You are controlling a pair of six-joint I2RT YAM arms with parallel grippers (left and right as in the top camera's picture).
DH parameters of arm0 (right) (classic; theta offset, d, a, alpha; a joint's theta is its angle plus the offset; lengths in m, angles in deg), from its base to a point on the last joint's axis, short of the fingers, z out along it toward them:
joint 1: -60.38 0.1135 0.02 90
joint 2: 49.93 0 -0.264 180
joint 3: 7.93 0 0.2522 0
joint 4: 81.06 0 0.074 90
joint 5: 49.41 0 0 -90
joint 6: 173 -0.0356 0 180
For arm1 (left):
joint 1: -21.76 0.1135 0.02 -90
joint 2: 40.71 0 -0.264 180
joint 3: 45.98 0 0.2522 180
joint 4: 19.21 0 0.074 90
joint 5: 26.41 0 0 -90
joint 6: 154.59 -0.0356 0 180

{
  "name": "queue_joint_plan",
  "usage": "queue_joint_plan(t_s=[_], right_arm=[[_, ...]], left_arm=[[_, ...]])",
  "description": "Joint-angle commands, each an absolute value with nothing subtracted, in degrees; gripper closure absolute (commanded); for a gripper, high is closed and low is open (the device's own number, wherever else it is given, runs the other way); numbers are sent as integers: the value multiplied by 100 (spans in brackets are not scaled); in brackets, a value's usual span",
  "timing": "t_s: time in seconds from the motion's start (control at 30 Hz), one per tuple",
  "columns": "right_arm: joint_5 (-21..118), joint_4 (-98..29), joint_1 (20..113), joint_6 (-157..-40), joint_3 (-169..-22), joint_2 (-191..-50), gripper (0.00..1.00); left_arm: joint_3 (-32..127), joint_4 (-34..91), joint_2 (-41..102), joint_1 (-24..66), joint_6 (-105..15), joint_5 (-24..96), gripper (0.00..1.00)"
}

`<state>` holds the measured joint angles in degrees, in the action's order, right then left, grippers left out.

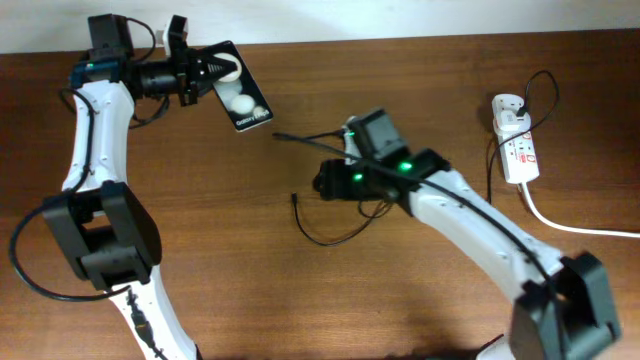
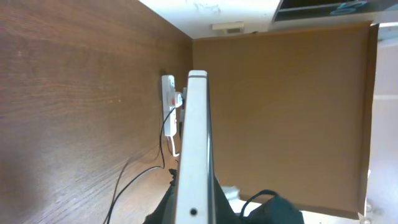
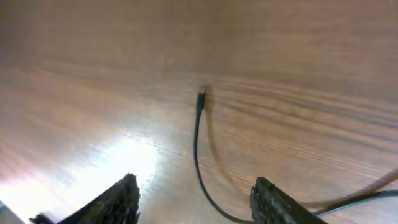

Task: Plug charger to phone and switch on socket
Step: 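Lower the right gripper to the table and grasp the USB-C cable end, then raise the cable end with the right gripper up to the phone's bottom port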

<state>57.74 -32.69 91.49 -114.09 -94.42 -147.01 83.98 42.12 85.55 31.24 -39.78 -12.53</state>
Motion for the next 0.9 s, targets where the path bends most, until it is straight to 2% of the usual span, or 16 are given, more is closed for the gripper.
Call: queue_joint_plan(t_s=[0.0,0.13,0.2,0.33,0.53,0.6,0.67,0.77,0.83,0.87], right_arm=[[5240,-3055,9709,-11341,-10098,-15374,43],[5041,-2959,10105,-11344,-10509,-16222,45],[4923,-3051,10253,-11344,-10520,-16467,50],[4567,-3370,10467,-11374,-10520,-16946,51],[3997,-3569,10463,-11381,-10520,-17167,53],[3992,-3698,10463,-11365,-10517,-17271,58],[4084,-3711,10463,-11368,-10517,-17381,70],[4145,-3647,10461,-11368,-10517,-17400,77],[4187,-3623,10373,-11363,-10528,-17339,96],[4394,-3549,10188,-11269,-10528,-17191,96]], left_arm=[[8440,4332,8494,3403,-4091,-1554,100],[8440,4352,8494,3867,-4091,-1554,100],[8440,4354,8494,4018,-4091,-1552,100],[8440,4380,8494,4068,-4096,-1552,100],[8429,5244,8494,4068,-4891,-1309,100],[8429,5357,8494,4061,-4977,-1309,100],[8429,5405,8494,4050,-5018,-1312,100],[8429,5410,8494,4050,-5018,-1312,100],[8429,5569,8494,4050,-5036,-1312,100],[8429,5641,8494,4026,-5151,-1309,100]])
